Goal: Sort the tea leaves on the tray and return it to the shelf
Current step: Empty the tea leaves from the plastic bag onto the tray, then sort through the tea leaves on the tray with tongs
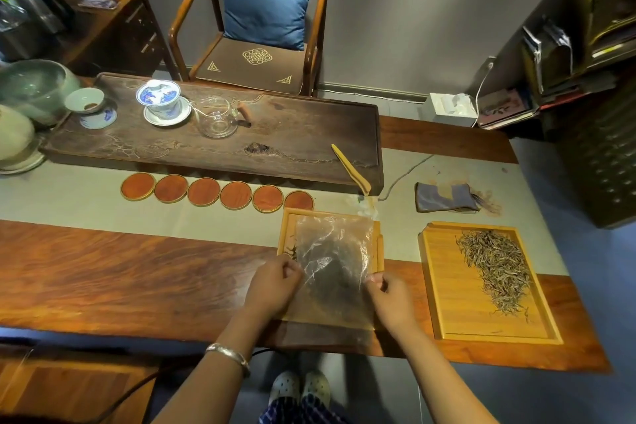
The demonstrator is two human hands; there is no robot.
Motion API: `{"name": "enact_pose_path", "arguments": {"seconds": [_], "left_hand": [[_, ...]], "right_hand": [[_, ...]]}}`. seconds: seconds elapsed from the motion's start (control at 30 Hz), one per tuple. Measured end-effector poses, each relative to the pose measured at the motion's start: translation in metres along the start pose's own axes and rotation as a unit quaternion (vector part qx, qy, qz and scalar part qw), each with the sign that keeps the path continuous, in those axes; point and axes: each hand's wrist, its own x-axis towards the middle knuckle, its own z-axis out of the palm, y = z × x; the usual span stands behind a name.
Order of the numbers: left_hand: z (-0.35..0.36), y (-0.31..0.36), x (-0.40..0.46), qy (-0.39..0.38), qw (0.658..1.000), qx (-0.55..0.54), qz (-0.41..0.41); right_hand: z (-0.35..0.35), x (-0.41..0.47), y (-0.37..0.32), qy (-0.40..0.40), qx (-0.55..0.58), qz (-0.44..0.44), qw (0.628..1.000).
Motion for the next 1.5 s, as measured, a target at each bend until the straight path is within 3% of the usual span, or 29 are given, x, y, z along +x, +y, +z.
{"name": "enact_pose_path", "arguments": {"seconds": [0.27,0.5,0.87,1.1,1.27,1.4,1.5], "left_hand": [[-0.045,0.003,-0.003,0.054,0.990,-0.128,0.023],[-0.136,-0.046,-0.001,0.127,0.977,-0.168,-0.019],[-0.186,-0.146,0.020,0.075,0.993,-0.060,-0.065],[-0.190,-0.153,0.044,0.072,0.996,0.039,-0.034],[-0.192,-0.148,0.046,0.073,0.991,0.099,-0.055],[-0.191,-0.111,0.049,0.217,0.967,0.117,0.058],[-0.179,-0.059,0.066,0.195,0.959,0.102,0.176]], "right_hand": [[-0.002,-0.010,-0.043,-0.039,0.134,-0.048,0.989],[0.068,-0.002,-0.113,-0.097,0.131,-0.108,0.981],[0.185,-0.001,-0.126,-0.078,-0.127,-0.143,0.979],[0.202,0.004,-0.128,-0.079,-0.227,-0.146,0.960],[0.198,0.005,-0.130,-0.119,-0.280,-0.147,0.941],[0.155,0.021,-0.140,-0.016,-0.295,-0.174,0.939],[0.099,0.060,-0.152,0.087,-0.277,-0.195,0.937]]}}
